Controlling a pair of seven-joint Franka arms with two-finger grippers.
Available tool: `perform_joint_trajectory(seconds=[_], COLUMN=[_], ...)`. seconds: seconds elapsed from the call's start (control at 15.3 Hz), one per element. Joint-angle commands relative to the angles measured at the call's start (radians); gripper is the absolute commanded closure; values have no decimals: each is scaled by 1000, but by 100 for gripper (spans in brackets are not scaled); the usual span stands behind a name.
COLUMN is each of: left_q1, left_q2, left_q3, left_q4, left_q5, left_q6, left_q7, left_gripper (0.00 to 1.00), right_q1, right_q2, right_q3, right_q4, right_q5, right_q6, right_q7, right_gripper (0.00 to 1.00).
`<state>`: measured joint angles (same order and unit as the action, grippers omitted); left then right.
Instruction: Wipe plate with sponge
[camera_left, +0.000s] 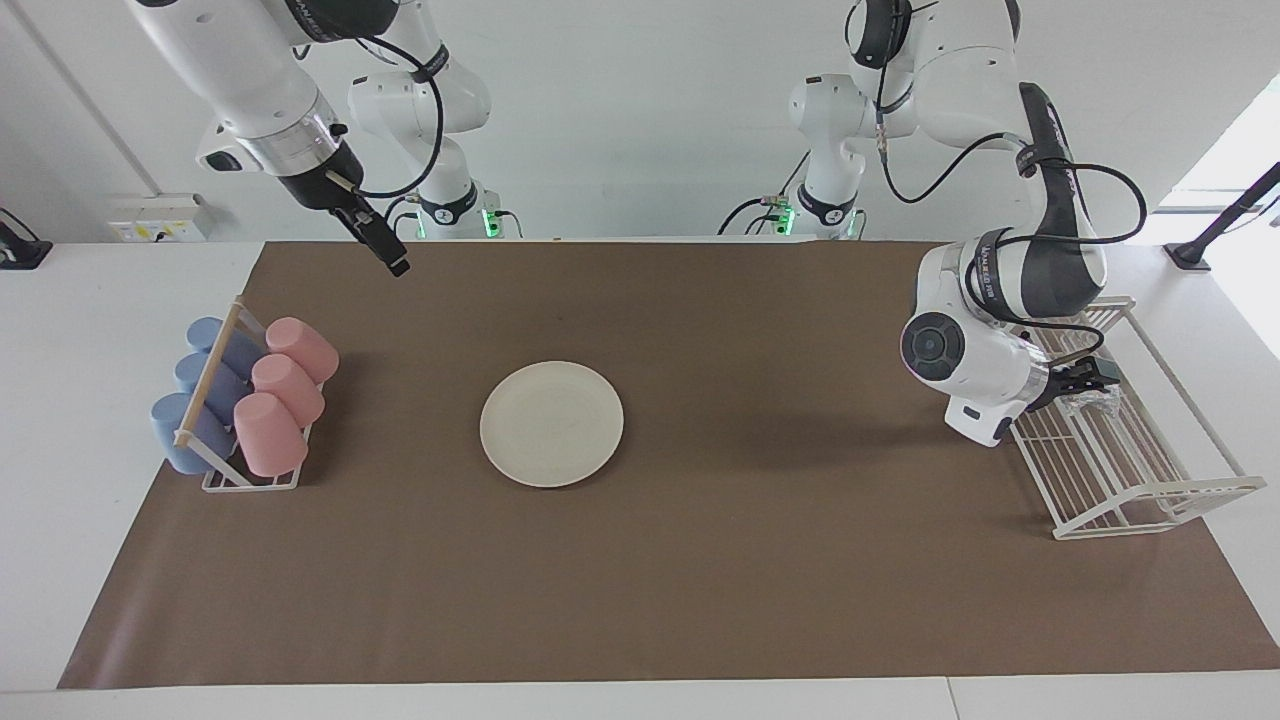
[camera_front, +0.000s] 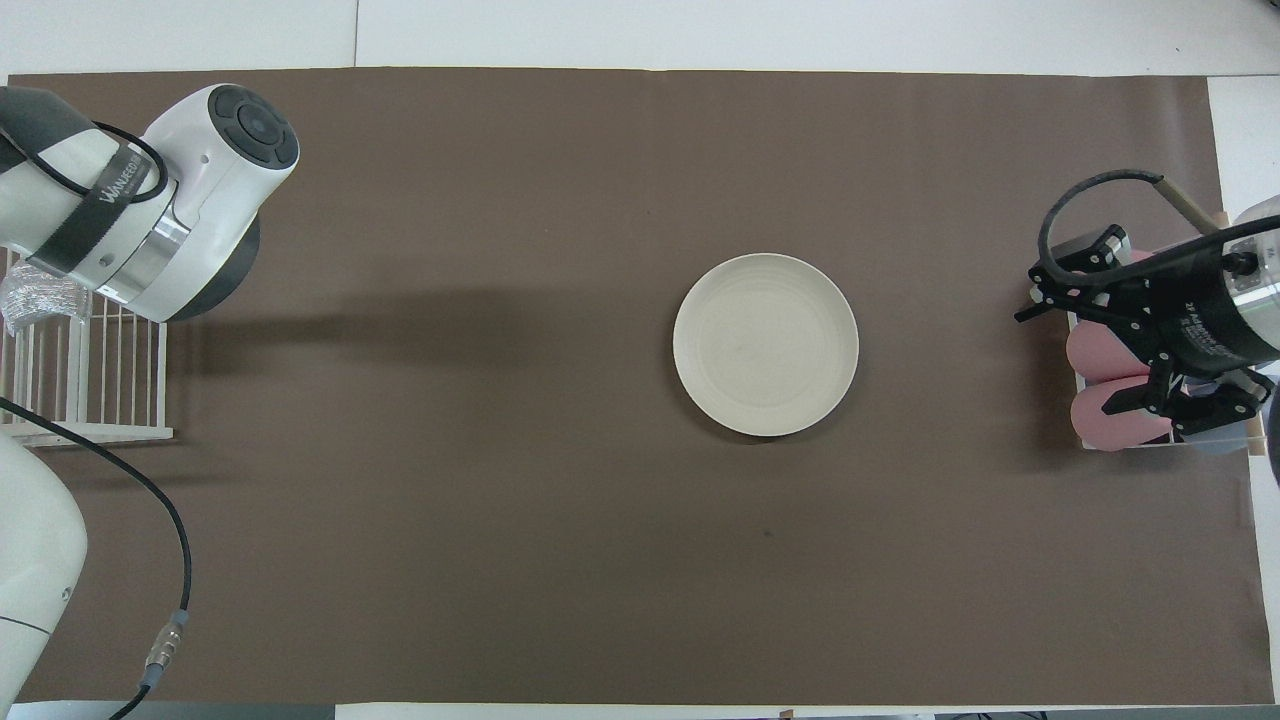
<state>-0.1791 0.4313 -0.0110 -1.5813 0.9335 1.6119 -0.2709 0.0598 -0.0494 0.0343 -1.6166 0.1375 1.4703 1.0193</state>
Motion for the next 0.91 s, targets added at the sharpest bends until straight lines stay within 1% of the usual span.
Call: perform_joint_trajectory(seconds=[0.0,0.07,0.13,0.2,0.26,0.33,0.59,0.85], left_q1=[-10,-10,-10,-11,-11,-11,-8,-8], left_q2=[11,9,7,6,6,4,0,-5], left_q3=[9,12,14,16,16,17,17,16], left_q4=[9,6,1,-2,1,0,3,6], left_q5=[18,18,16,16,16,16,15,10], left_q6=[2,-3,-9,-21,-35,-41,-46,-43], left_q7=[4,2,-1,-2,-2,-4,-24,-24], left_gripper=[11,19,31,51,79,100,100,100], right_q1=[-3,-3,-3,-3,-3,-3,-3,-3], right_q2=[-16,-17,-17,-18,-21,-23,-24,-32], right_q3=[53,68,91,110,127,142,197,228], right_q4=[11,14,15,15,17,17,17,15], right_q5=[16,16,17,17,17,17,17,16], right_q6=[-11,-10,-10,-10,-10,-11,-10,-7], right_q7=[212,275,332,379,424,470,632,660], right_gripper=[0,0,0,0,0,0,0,0])
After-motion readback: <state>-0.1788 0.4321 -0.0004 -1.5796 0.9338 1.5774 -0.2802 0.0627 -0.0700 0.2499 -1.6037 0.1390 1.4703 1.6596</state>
